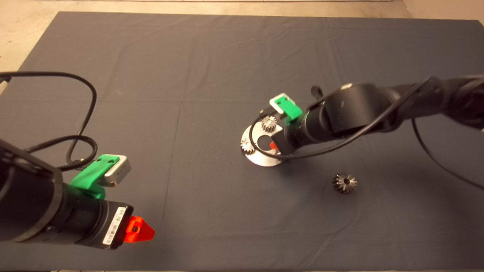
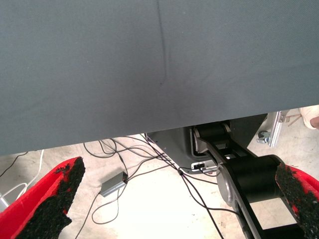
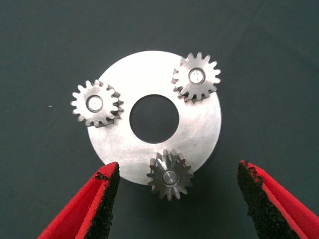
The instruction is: Remove an incorrectly installed larger gear and replace it with the correct smaller gear
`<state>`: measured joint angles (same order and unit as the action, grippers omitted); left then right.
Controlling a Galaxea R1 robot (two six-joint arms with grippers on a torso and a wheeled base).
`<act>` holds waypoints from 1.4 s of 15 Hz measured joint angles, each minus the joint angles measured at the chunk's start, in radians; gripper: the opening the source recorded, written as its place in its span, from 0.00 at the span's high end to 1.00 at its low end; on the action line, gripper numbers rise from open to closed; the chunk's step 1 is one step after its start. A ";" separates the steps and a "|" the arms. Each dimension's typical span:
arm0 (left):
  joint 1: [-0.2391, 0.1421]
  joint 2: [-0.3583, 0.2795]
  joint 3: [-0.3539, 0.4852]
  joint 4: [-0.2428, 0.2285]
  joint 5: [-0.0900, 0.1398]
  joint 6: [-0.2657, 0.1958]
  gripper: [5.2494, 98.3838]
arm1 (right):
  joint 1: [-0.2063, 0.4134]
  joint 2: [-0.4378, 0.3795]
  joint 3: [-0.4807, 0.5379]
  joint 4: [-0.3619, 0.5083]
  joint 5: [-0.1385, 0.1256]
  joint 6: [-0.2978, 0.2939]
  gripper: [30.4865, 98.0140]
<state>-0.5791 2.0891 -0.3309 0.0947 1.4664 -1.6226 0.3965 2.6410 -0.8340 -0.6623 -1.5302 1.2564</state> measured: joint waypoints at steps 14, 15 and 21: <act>0.002 0.038 0.000 0.000 -0.001 0.016 0.00 | 0.315 -0.697 0.541 0.697 -0.010 0.080 0.22; 0.002 0.040 0.000 0.000 -0.001 0.018 0.00 | 0.316 -0.705 0.552 0.715 -0.011 0.080 0.21; 0.004 0.041 0.000 0.000 -0.001 0.018 0.00 | 0.322 -0.704 0.559 0.723 -0.003 0.080 0.15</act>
<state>-0.5747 2.1306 -0.3309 0.0951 1.4657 -1.6043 0.7180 1.9368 -0.2751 0.0611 -1.5328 1.3360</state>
